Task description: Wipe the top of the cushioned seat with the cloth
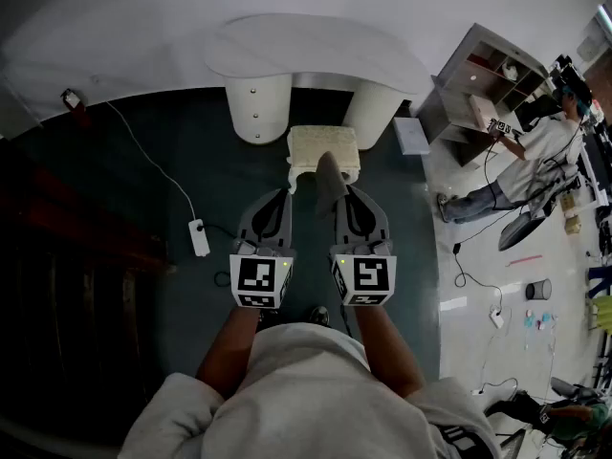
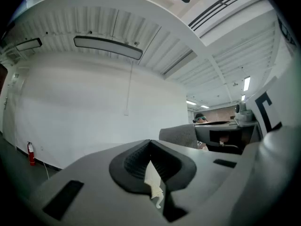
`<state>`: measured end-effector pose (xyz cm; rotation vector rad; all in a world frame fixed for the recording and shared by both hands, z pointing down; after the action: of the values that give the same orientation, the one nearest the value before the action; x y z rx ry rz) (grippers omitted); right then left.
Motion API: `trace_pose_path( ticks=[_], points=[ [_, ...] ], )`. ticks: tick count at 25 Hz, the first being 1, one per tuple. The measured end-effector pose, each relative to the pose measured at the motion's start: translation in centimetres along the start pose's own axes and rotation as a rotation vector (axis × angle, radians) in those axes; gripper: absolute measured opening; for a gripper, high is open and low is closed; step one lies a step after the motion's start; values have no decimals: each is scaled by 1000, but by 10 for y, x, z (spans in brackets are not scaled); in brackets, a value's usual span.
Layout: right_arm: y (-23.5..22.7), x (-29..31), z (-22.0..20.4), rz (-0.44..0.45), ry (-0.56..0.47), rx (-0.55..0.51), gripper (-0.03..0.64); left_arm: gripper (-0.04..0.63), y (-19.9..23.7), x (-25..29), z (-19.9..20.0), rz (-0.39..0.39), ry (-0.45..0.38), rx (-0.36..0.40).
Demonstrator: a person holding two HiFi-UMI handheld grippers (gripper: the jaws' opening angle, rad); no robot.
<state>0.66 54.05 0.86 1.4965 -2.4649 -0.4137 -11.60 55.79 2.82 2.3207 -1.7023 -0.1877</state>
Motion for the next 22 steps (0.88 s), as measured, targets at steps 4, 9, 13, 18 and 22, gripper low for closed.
trace_pose_path(
  ticks=[4,9,13,18,22],
  points=[
    [17,6,-4,3,15,3,14,14,14,-4,-3,-30,16,-8],
    [43,5,-13,56,61,-25,14,14,43,-16,-10,-29,60,-25],
    [47,13,-18,35,95,-20,14,14,64,-18,-22,-19,95,-55],
    [46,16,-29,14,136,-19,14,14,65,-10,-27,-37,116,-67],
    [39,27,-36,19,146,-2,14,14,65,7,-35,-38,140,-73]
  ],
)
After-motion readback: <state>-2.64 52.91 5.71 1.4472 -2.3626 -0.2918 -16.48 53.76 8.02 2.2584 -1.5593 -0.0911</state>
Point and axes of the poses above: the fingertips, and each gripper's own axes: x forward along the fingers, y to its left, z out of its top, the point moved 3 cm from there along -x, backward along the fingers, and after that the axes turned 15 degrees about -x, right-handed, at the moved point
